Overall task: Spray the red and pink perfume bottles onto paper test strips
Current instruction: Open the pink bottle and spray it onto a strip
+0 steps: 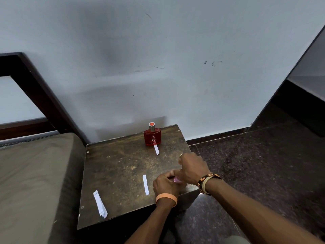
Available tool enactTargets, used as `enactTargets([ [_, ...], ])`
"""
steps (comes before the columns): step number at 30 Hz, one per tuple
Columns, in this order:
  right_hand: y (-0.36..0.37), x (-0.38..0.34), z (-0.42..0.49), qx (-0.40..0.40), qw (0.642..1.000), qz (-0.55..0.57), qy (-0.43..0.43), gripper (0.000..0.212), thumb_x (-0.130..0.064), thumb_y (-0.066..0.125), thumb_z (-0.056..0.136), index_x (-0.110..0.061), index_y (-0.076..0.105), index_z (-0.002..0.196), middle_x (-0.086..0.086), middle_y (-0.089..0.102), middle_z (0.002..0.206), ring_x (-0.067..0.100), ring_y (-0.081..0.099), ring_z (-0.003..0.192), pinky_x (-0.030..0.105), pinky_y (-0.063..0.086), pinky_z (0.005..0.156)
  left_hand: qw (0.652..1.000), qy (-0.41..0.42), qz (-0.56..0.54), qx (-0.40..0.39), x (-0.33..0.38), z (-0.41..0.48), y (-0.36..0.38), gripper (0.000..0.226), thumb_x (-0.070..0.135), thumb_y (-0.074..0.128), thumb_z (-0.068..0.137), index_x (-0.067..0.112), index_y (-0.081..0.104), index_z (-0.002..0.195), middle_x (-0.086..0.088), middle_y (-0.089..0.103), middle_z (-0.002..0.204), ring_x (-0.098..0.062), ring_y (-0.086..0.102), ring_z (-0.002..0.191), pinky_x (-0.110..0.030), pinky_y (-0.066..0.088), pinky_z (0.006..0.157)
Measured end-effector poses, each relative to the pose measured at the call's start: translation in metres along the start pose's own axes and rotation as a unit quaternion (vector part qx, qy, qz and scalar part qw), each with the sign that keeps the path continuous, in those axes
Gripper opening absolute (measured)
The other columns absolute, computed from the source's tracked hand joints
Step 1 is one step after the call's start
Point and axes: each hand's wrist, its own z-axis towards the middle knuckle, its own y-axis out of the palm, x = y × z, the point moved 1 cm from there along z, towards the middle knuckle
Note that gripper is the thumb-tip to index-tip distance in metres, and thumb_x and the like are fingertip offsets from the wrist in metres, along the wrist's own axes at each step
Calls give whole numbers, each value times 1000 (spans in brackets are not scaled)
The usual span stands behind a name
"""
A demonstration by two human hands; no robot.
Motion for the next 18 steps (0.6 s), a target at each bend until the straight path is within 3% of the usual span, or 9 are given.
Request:
enactTargets([
  [3,4,-2,-2,-27,999,-10,-34,20,-26,73,85,-10,64,77,6,57,73,27,57,75,28,40,63,1000,-1,0,6,1,1,0,16,21,83,59,25,76,72,13,70,63,7,60,58,-6,41,50],
  [5,7,-4,-1,-36,997,-27,-59,12,-19,70,87,-7,70,90,10,65,86,28,62,84,28,40,65,1000,4,3,13,0,2,1,16,19,81,62,22,77,77,9,73,69,8,59,58,-6,42,52],
  [8,7,-5,-1,-35,996,-41,-77,24,-24,69,87,-11,69,107,10,68,108,28,64,100,35,51,78,1000,7,4,8,0,2,1,12,18,77,68,20,77,79,5,74,72,0,65,63,-16,51,60],
  [11,5,0,-2,4,999,-15,-37,38,-31,72,83,-13,65,116,8,68,112,28,65,104,39,55,85,1000,1,-8,8,0,1,0,11,18,80,63,25,76,70,12,70,63,1,65,61,-18,50,57],
  [13,3,4,-1,3,1000,18,-17,37,-30,76,80,-11,69,110,9,70,106,27,67,100,38,56,84,1000,0,-9,1,1,1,0,15,21,83,58,28,75,69,17,67,60,3,64,62,-15,50,56],
  [16,5,1,-2,-27,998,0,-65,16,-23,71,86,-10,75,94,10,72,94,26,67,90,32,54,75,1000,5,2,3,-1,2,2,17,21,84,58,25,76,73,14,70,64,5,63,61,-13,48,57],
  [18,6,-3,-4,-27,995,-20,-89,15,-20,67,89,-9,74,97,11,71,99,27,66,94,34,53,77,1000,6,0,12,-2,2,2,14,20,80,61,23,77,74,11,72,66,7,62,58,-9,43,53],
])
